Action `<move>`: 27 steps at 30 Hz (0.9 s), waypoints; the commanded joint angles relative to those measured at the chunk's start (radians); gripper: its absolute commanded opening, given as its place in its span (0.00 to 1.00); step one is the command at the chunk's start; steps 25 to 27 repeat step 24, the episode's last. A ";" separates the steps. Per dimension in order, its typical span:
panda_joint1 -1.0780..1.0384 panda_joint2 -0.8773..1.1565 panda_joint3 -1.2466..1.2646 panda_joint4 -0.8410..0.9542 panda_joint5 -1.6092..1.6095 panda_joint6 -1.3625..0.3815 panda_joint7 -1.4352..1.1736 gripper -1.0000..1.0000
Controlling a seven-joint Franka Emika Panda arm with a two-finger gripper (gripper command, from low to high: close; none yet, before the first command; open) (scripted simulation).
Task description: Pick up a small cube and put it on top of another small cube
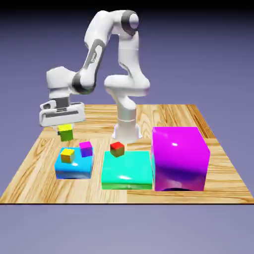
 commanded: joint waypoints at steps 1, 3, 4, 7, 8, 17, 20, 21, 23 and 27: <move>0.036 0.002 -0.035 0.000 -0.001 0.009 0.000 0.00; 0.109 0.007 -0.105 -0.001 -0.001 0.024 -0.001 0.00; 0.145 0.010 -0.140 -0.002 -0.001 0.032 -0.001 0.00; 0.254 0.017 -0.245 -0.003 -0.002 0.055 -0.002 0.00; 0.290 0.020 -0.280 -0.003 -0.002 0.062 -0.002 0.00; 0.616 0.042 -0.594 -0.007 -0.004 0.131 -0.005 0.00; 0.724 0.049 -0.699 -0.009 -0.005 0.154 -0.006 0.00; 0.761 0.052 -0.734 -0.009 -0.005 0.161 -0.006 0.00; 0.833 0.056 -0.804 -0.010 -0.005 0.177 -0.007 0.00; 0.845 0.057 -0.816 -0.010 -0.005 0.179 -0.007 0.00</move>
